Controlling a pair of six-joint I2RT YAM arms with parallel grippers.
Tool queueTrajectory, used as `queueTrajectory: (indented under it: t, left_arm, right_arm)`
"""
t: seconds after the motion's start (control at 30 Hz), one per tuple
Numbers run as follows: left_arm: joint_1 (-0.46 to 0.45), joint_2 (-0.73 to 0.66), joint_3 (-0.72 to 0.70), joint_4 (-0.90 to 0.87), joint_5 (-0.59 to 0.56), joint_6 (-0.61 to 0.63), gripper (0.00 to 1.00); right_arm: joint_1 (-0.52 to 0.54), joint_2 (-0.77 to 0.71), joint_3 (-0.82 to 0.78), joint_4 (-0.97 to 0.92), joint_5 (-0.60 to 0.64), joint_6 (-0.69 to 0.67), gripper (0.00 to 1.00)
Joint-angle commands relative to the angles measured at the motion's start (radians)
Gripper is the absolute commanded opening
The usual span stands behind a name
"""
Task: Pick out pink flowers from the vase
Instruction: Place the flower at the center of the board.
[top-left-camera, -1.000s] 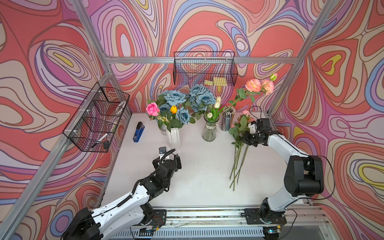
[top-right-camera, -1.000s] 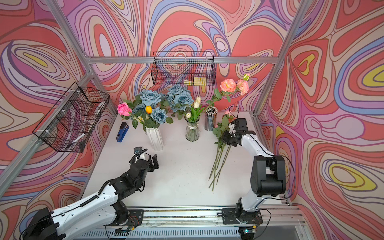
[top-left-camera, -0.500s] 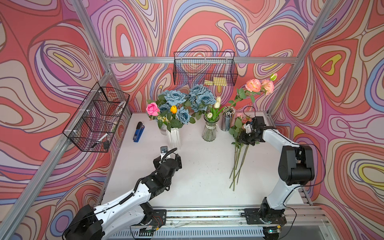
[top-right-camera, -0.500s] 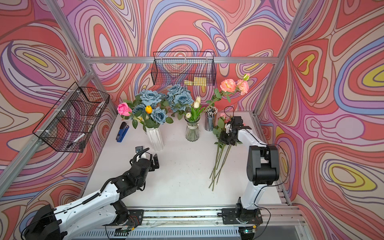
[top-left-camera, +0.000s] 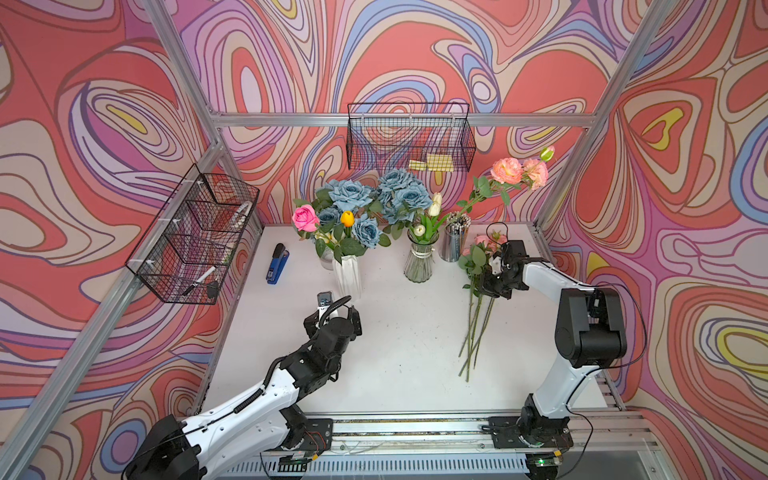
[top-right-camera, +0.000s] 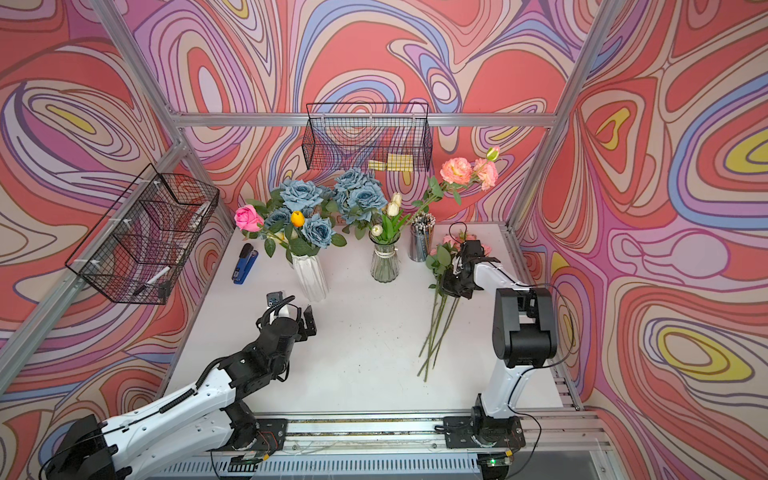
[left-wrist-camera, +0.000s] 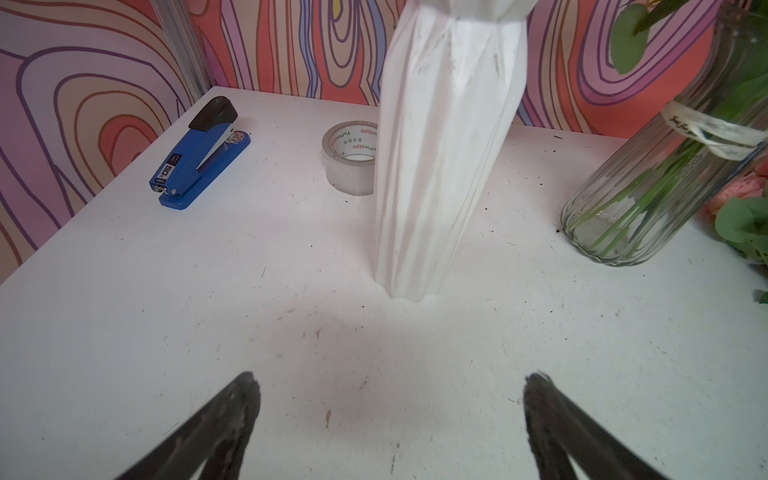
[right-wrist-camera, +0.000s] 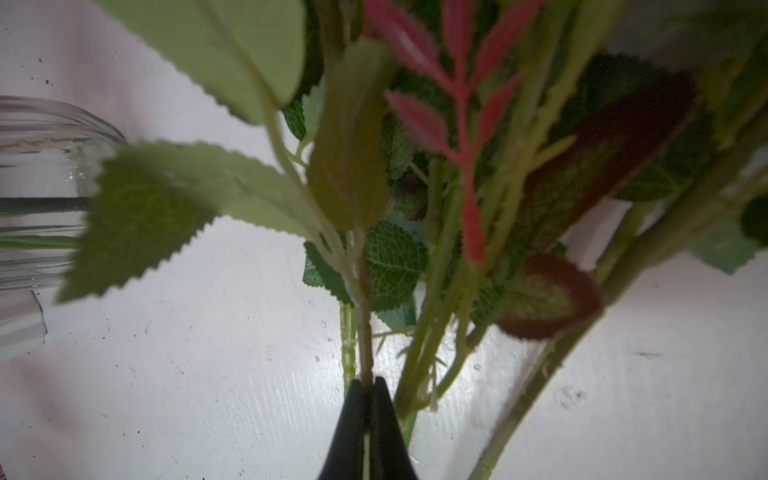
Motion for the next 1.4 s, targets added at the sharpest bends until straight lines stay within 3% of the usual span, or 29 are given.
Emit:
queueTrajectory:
  t: [0.0,0.3,0.5,0.7,0.93,1.37]
  left_arm:
    - [0.005,0.004,0.02,0.007,-0.046,0.019,1.0]
    - [0.026,0.038,0.012,0.135,-0.043,0.116,1.0]
    - [0.034,0.064,0.008,0.239,-0.014,0.173,1.0]
    - [0.037,0.093,-0.003,0.354,0.07,0.221,1.0]
    - [0.039,0.123,-0.009,0.444,0.184,0.236,1.0]
    - [0.038,0.149,0.021,0.401,0.333,0.166,1.0]
  right_arm:
    - [0.003,-0.041,-0.018,0.016,0.014,0.011,0.07]
    - [0.004,-0.149,-0.032,0.058,-0.042,0.023,0.4]
    - [0.003,-0.263,-0.11,0.236,-0.125,0.067,0.55]
    - [0.021,-0.369,-0.278,0.57,-0.213,0.139,0.59]
    - [0.099,-0.405,-0.408,0.947,-0.191,0.181,0.62]
    - [0.188,-0.268,-0.497,1.599,-0.123,0.239,0.63]
